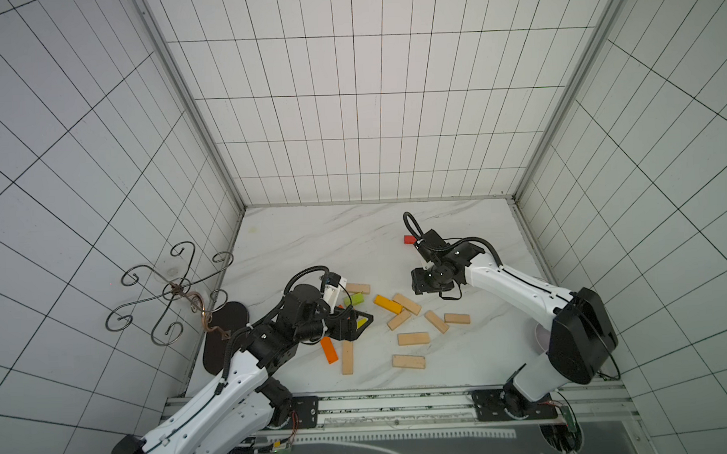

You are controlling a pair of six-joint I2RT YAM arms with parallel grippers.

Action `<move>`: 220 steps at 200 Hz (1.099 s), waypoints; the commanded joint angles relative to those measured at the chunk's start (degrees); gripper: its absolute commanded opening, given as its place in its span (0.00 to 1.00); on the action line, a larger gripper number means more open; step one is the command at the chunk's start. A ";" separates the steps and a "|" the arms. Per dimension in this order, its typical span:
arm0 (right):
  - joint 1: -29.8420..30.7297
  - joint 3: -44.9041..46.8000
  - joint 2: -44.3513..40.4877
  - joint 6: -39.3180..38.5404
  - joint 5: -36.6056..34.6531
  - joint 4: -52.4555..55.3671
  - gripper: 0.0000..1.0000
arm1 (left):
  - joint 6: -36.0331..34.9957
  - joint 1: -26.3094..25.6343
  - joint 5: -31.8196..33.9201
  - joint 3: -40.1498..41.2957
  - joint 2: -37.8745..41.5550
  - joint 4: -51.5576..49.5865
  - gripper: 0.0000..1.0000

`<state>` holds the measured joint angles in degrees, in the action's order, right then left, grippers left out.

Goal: Assemble a giraffe with building blocks
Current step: Pick up the building block from the center of the board.

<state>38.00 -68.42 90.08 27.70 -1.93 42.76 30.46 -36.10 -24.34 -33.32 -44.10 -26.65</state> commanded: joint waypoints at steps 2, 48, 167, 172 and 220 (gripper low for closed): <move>2.12 4.52 0.19 2.04 -1.22 -2.64 0.59 | 1.01 -0.81 1.13 0.66 0.57 -0.03 0.94; 3.00 2.74 3.62 0.54 -3.66 -2.35 0.55 | 1.42 -0.89 1.02 0.14 0.50 -0.15 0.94; 4.43 -2.98 14.69 -6.50 -4.42 -0.41 0.57 | 1.62 -0.91 0.93 0.82 1.55 -0.31 0.93; 4.60 -3.10 14.91 -6.67 -4.31 -0.44 0.58 | 1.70 -0.91 0.91 0.90 1.72 -0.26 0.94; 5.76 -5.78 17.44 -7.36 -4.17 -0.40 0.64 | 2.90 -0.90 1.73 1.45 4.38 -1.00 0.92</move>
<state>43.03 -69.01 105.30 21.43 -5.58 40.73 32.38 -36.77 -23.70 -32.25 -41.50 -27.29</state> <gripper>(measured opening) 0.627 0.931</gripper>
